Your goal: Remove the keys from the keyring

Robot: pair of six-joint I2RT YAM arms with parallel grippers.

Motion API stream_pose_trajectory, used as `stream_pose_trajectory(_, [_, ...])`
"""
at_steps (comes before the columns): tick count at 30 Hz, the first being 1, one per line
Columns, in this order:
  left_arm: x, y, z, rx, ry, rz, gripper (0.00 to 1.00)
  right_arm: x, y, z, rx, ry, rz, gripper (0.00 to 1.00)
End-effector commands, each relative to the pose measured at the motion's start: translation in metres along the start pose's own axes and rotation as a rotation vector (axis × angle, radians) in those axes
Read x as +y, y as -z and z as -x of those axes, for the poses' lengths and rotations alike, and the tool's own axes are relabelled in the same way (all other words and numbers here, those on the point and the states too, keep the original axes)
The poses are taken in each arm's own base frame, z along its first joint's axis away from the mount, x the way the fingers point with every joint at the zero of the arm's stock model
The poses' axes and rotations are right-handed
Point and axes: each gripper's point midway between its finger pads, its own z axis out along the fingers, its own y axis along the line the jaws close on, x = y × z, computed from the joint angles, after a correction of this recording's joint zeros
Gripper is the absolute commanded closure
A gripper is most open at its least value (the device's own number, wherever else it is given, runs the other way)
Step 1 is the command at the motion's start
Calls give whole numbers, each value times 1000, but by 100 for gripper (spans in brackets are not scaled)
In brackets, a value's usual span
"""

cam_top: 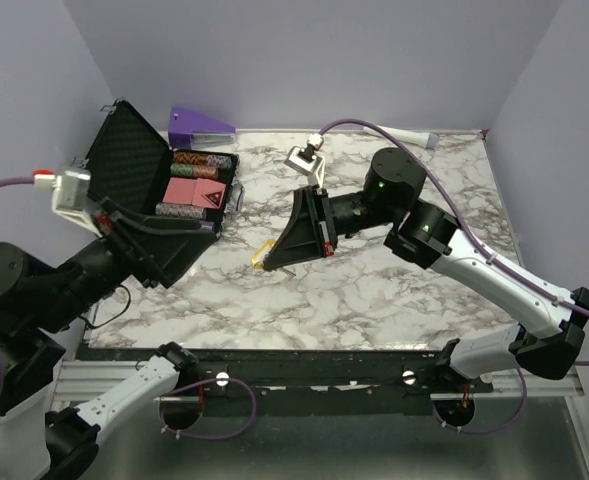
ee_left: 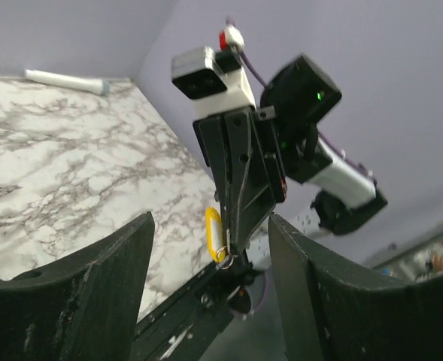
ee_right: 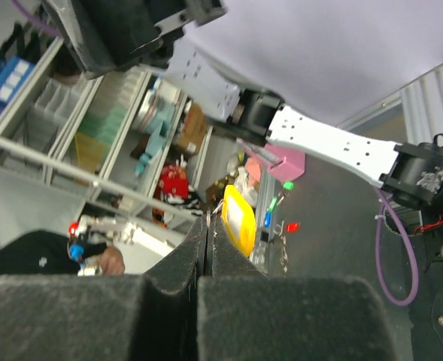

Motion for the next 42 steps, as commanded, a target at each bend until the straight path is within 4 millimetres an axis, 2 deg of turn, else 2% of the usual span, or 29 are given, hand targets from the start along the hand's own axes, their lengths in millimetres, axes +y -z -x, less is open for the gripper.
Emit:
stream_pose_trajectory(1, [-32, -12, -37, 240, -140, -273, 27, 34, 15, -19, 123, 77, 115, 99])
stream_pose_trajectory(5, [-42, -18, -50, 303, -112, -377, 27, 46, 18, -21, 124, 86, 174, 99])
stream_pose_trajectory(9, [-39, -32, -62, 363, -39, -399, 27, 46, 19, -22, 128, 83, 176, 99])
stream_pose_trajectory(13, [-27, -43, -71, 413, 10, -347, 39, 46, 19, -23, 127, 82, 174, 99])
stream_pose_trajectory(19, [-31, -49, -80, 483, 65, -389, 46, 45, 19, -22, 126, 78, 165, 99])
stream_pose_trajectory(21, [-32, -52, -85, 527, 87, -409, 55, 45, 19, -22, 125, 83, 159, 99])
stream_pose_trajectory(23, [-34, -52, -88, 552, 105, -427, 59, 44, 19, -22, 133, 78, 149, 99])
stream_pose_trajectory(32, [-45, -44, -94, 637, 160, -510, 62, 43, 18, -20, 132, 92, 140, 99])
stream_pose_trajectory(35, [-49, -41, -93, 655, 169, -524, 66, 44, 18, -20, 134, 94, 143, 99])
stream_pose_trajectory(36, [-49, -39, -94, 663, 173, -529, 68, 43, 17, -19, 131, 96, 141, 99])
stream_pose_trajectory(41, [-50, -39, -94, 688, 205, -518, 99, 42, 17, -20, 136, 93, 137, 99])
stream_pose_trajectory(42, [-51, -39, -94, 686, 210, -515, 100, 39, 17, -19, 133, 90, 129, 99])
